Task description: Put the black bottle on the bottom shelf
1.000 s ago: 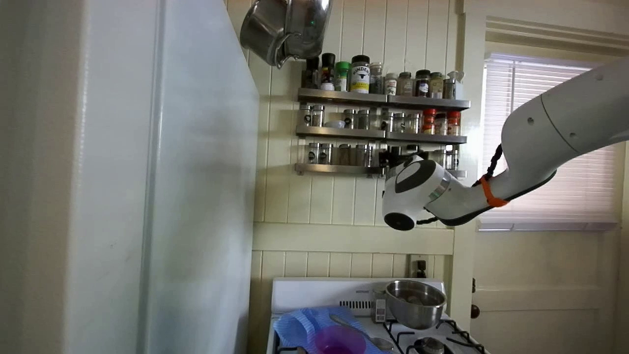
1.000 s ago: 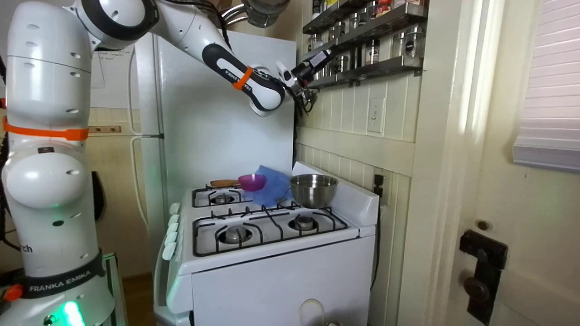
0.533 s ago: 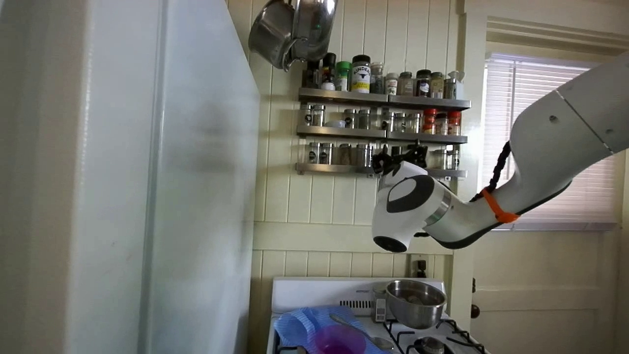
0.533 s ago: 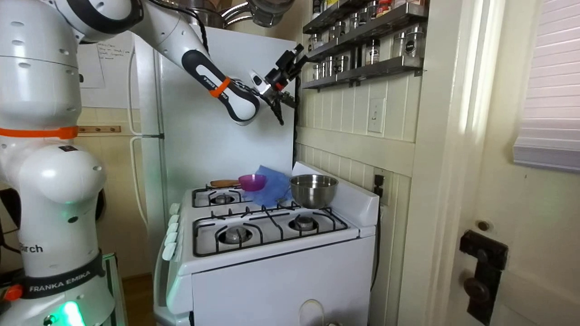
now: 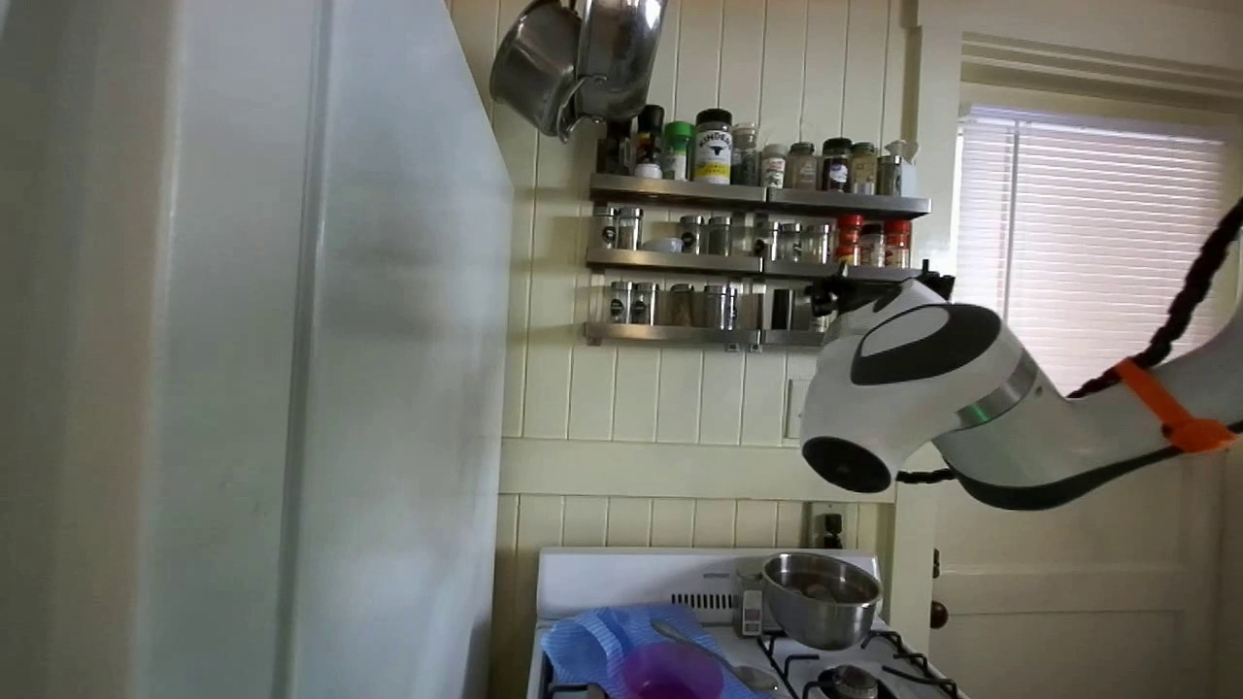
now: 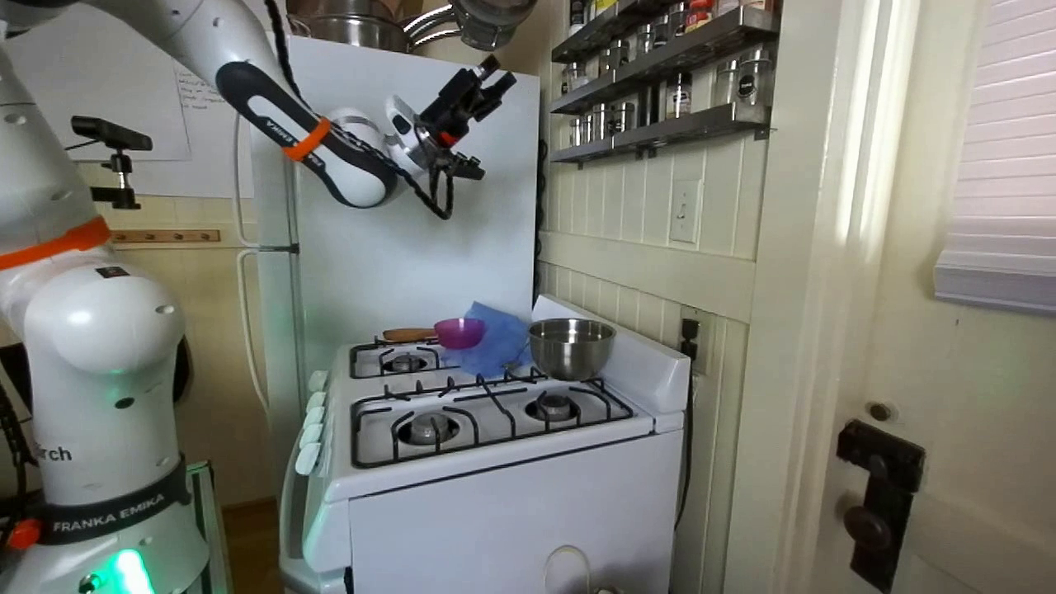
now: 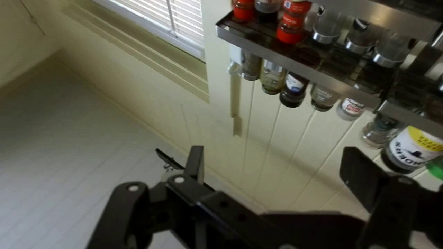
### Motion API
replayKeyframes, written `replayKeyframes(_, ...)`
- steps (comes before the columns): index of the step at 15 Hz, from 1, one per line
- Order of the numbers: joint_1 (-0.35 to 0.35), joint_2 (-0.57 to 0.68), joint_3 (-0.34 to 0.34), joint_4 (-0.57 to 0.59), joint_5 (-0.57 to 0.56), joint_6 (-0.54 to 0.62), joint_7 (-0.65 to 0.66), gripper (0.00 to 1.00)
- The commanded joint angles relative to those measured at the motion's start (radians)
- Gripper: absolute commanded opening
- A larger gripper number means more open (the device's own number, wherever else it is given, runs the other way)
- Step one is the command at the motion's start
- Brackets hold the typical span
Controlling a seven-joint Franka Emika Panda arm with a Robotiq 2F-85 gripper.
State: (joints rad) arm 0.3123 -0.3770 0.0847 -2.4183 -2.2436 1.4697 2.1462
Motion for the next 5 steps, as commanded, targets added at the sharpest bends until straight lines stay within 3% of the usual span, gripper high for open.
replayKeyframes(1, 0.027, -0.246, 0.016, -0.173, 0.145, 0.066, 0.1, 1.0)
replayKeyframes(4, 0.043, -0.396, -0.028, -0.248, 0.21, 0.135, 0.171, 1.0)
replayKeyframes(5, 0.015, -0.271, 0.012, -0.164, 0.179, 0.071, 0.121, 1.0)
